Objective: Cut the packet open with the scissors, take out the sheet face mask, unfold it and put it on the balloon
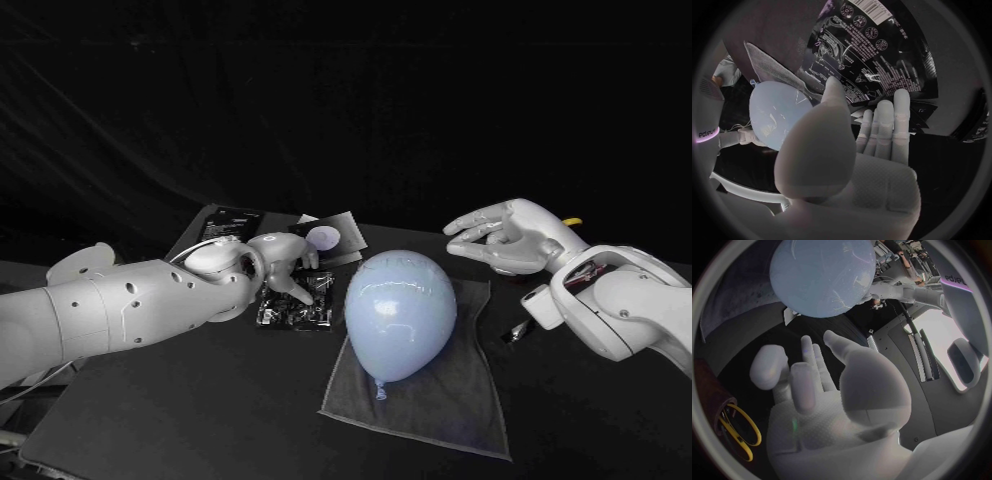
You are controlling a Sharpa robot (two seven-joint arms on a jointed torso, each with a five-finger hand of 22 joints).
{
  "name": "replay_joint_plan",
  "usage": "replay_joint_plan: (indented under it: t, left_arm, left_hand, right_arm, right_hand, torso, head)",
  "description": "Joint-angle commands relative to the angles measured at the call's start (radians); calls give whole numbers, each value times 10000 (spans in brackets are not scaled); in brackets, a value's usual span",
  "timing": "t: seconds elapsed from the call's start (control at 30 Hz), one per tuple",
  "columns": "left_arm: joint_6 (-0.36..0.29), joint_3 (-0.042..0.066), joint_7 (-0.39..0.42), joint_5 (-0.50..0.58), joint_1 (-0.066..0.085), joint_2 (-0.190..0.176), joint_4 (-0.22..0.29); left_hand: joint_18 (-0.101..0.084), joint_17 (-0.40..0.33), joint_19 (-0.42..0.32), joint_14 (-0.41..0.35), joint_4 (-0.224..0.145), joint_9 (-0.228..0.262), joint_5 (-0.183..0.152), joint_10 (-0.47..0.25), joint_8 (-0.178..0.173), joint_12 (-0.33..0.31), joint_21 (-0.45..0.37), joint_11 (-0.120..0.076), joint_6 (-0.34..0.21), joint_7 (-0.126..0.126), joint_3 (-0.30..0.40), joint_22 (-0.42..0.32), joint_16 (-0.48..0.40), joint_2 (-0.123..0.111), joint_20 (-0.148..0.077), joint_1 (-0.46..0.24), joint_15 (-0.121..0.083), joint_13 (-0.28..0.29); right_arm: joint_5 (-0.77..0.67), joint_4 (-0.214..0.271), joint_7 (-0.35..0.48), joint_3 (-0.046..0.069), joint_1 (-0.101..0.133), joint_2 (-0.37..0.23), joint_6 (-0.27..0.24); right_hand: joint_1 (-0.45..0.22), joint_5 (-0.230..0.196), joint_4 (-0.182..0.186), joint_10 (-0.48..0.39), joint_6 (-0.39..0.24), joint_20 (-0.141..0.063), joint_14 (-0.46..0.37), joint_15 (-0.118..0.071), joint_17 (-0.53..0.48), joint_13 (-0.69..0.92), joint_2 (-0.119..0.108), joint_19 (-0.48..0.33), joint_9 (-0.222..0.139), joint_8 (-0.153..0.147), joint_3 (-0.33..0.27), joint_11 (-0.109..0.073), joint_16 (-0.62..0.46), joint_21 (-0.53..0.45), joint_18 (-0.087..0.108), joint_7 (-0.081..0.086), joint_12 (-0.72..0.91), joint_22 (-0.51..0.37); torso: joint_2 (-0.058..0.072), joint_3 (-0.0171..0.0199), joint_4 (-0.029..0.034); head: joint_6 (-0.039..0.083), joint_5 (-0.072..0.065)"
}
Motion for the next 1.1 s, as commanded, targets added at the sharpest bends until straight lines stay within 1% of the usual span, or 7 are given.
replay_joint_plan:
  t: [0.03, 0.43, 0.63, 0.8, 0.93, 0.97, 1.1]
  left_arm:
    - [388, 0, -599, -617, -8, 47, 18]
    - [908, -31, -1026, -999, -112, 180, 4]
    - [1108, -56, -1117, -1116, -231, 202, 0]
    - [1243, -72, -1146, -1161, -368, 196, 37]
    - [1231, -76, -1114, -1172, -426, 165, 113]
    - [1193, -77, -1089, -1170, -438, 149, 149]
    - [1094, -78, -1022, -1148, -456, 117, 219]
  left_hand:
    - [140, -10, -46, -6, -12, 9, -8, -64, 44, 54, 43, -23, -73, 172, 13, 13, 37, -8, 1, 53, -15, 18]
    - [143, -156, -31, 78, -19, -33, -18, -121, 233, 663, 243, -62, -167, 192, 132, 104, 388, 151, -10, 100, -34, 145]
    - [143, -180, -28, 105, -22, -42, -18, -140, 262, 740, 278, -72, -174, 189, 162, 120, 453, 185, -14, 133, -44, 152]
    - [145, -275, -21, 235, -32, -58, -25, -35, 416, 974, 370, -105, -36, 180, 299, 157, 647, 371, -29, 233, -68, 142]
    - [145, -189, 75, 581, -65, -75, -41, 449, 683, 1201, 533, -259, 428, 30, 644, 262, 910, 822, -120, 443, -194, 52]
    - [92, 93, 308, 920, -89, -92, -45, 806, 800, 1276, 763, -347, 724, -61, 818, 575, 1117, 1067, -177, 622, -271, -8]
    - [17, 611, 624, 1456, -123, -155, -41, 1307, 868, 1265, 1064, -431, 1110, -166, 1056, 991, 1424, 1403, -259, 990, -356, -139]
  right_arm:
    - [-95, 25, -21, 5, -2, -14, 79]
    - [-70, 37, -28, 5, -2, -44, 190]
    - [-53, 34, -28, 5, -2, -47, 246]
    - [-32, 36, -35, 5, -2, -56, 288]
    - [-25, 35, -43, 5, -3, -67, 306]
    - [-23, 34, -44, 4, -3, -69, 310]
    - [-18, 32, -45, 4, -3, -71, 320]
  right_hand:
    - [-20, -30, 76, -68, -52, 6, 472, 60, -9, 16, -39, 17, -2, -62, -2, 0, 46, 42, -157, 21, -33, 118]
    - [-27, -31, 102, -53, -46, 11, 467, 61, -7, 24, -23, 5, 1, -55, -13, -4, 53, 36, -153, 17, -16, 122]
    - [-32, -30, 123, -40, -39, 13, 465, 60, 3, 29, -8, 3, 4, -48, -19, -8, 63, 51, -153, 13, -4, 135]
    - [-42, -30, 144, -31, -33, 15, 460, 59, -7, 33, 1, -6, 6, -41, -29, -10, 63, 45, -149, 10, 5, 137]
    - [-50, -32, 173, -1, -21, 17, 453, 54, -19, 42, 10, -16, 11, -29, -45, -20, 64, 49, -146, 1, 28, 147]
    - [-50, -32, 173, -1, -21, 17, 453, 54, -19, 42, 10, -16, 11, -29, -45, -20, 64, 49, -146, 1, 28, 147]
    - [-49, -32, 183, 14, -16, 17, 452, 51, -10, 47, 16, -23, 13, -24, -48, -25, 70, 42, -142, -4, 38, 147]
  torso:
    - [-11, 17, -2]
    - [-9, -1, 24]
    - [-4, -2, 20]
    - [-8, -2, 22]
    - [-9, -3, 24]
    - [-11, -1, 22]
    - [-16, 4, 17]
  head:
    - [-14, -6]
    - [-39, -70]
    - [-62, -119]
    - [-62, -145]
    - [-105, -146]
    - [-101, -143]
    - [-86, -122]
